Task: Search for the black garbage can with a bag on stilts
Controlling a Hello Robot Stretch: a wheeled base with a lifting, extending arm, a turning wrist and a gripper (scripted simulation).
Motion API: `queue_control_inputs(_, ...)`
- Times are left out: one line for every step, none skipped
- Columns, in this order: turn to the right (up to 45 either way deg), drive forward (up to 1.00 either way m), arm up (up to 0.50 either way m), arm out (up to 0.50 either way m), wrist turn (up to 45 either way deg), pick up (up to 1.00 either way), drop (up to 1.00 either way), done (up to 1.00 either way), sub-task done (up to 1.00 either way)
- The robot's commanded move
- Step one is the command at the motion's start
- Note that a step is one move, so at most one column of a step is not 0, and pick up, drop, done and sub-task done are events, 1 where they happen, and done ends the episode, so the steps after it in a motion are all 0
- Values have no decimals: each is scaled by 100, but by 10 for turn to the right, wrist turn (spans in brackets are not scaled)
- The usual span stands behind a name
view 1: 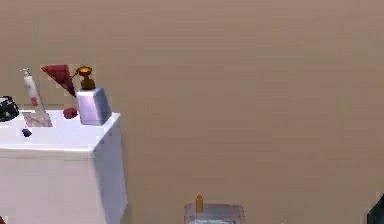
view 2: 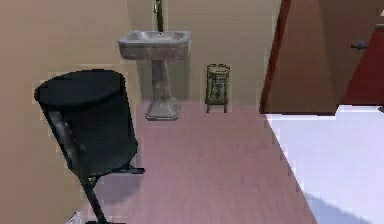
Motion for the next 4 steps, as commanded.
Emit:
queue_control_inputs(450,0,0,0,0,0,0,0,0)
queue_control_inputs(450,0,0,0,0,0,0,0,0)
queue_control_inputs(0,10,0,0,0,0,0,0,0)
queue_control_inputs(450,0,0,0,0,0,0,0,0)
